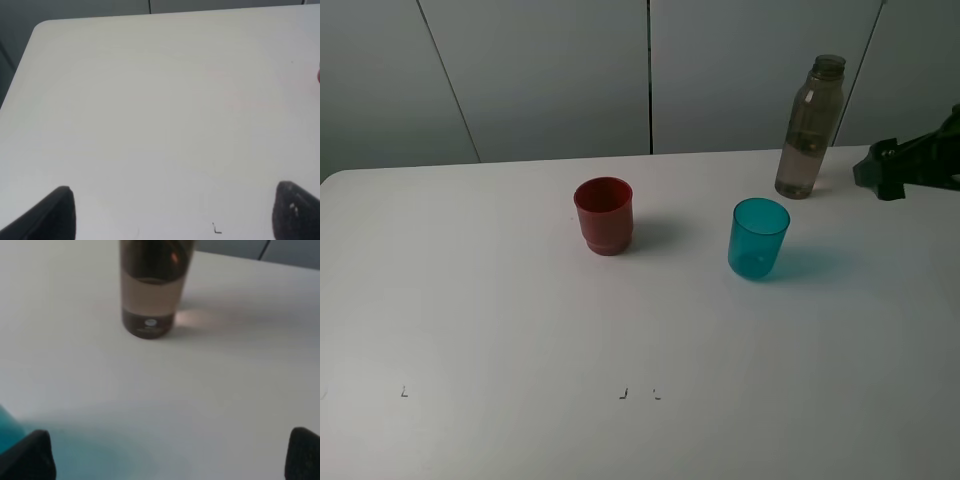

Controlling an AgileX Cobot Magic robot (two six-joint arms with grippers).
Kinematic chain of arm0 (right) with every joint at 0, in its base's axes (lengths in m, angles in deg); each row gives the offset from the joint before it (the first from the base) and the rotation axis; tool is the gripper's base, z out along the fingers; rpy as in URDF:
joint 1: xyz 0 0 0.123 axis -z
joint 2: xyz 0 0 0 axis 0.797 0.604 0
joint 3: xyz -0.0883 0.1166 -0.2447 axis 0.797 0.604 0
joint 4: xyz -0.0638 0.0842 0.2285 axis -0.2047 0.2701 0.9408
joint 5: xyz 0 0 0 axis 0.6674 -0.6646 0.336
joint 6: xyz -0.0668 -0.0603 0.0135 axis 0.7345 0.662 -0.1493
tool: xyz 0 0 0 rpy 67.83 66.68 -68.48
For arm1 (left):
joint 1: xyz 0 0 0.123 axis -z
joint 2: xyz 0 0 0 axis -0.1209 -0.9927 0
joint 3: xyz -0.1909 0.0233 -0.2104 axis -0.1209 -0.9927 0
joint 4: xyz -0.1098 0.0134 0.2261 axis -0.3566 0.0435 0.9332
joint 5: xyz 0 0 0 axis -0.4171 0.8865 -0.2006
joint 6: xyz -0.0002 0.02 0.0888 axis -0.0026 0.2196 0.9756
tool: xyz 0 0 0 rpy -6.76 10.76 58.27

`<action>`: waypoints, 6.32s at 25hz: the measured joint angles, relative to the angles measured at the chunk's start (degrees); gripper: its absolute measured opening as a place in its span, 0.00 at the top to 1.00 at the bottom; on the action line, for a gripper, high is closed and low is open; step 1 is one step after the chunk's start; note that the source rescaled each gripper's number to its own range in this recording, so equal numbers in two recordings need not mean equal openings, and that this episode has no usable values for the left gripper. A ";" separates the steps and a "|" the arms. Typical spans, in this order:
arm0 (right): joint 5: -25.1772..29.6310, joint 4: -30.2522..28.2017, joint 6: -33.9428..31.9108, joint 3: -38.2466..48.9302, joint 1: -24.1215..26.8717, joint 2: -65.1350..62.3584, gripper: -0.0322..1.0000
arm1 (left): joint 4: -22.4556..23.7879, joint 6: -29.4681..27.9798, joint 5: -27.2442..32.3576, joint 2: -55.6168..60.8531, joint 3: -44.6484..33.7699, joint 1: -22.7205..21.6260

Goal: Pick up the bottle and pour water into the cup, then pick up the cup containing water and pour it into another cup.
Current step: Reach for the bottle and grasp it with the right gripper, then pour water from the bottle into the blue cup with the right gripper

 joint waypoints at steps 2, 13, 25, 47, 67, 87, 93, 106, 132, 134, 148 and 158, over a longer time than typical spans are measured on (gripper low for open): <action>-1.48 -1.34 -2.68 0.00 2.18 2.39 0.00 | 0.00 0.00 0.00 0.00 0.00 0.00; -12.95 -16.24 -20.72 -0.36 5.99 17.75 0.00 | 0.00 0.00 0.00 0.00 0.00 0.00; -33.69 -44.07 -41.74 -1.44 11.39 21.89 0.00 | 0.00 0.39 0.00 0.00 0.00 0.00; -55.04 -53.69 -42.09 -7.63 16.90 37.03 0.00 | 0.00 0.00 0.00 0.00 0.00 0.00; -58.83 -58.38 -35.87 -18.35 15.88 47.17 0.00 | 0.00 0.39 0.00 0.00 0.00 0.00; -58.78 -54.60 -37.09 -25.96 12.73 50.78 0.00 | 0.00 0.39 0.00 0.00 0.00 0.00; -58.92 -53.44 -37.36 -26.59 11.77 51.94 0.00 | 0.00 0.39 0.00 0.00 0.00 0.00; -58.77 -50.74 -38.71 -27.94 9.98 53.89 0.00 | 0.00 0.39 0.00 0.00 0.00 0.00; -54.50 -46.66 -39.53 -30.98 7.86 54.93 0.00 | 0.00 0.00 0.00 0.00 0.00 0.00; -54.50 -45.72 -39.53 -30.98 7.86 54.93 0.00 | 0.00 0.00 0.00 0.00 0.00 0.00; -54.37 -44.49 -39.39 -31.24 7.77 54.93 0.94 | 0.00 0.00 0.00 0.00 0.00 0.00; -53.77 -46.17 -38.95 -31.24 7.77 54.40 0.95 | 0.00 0.00 0.00 0.00 0.00 0.00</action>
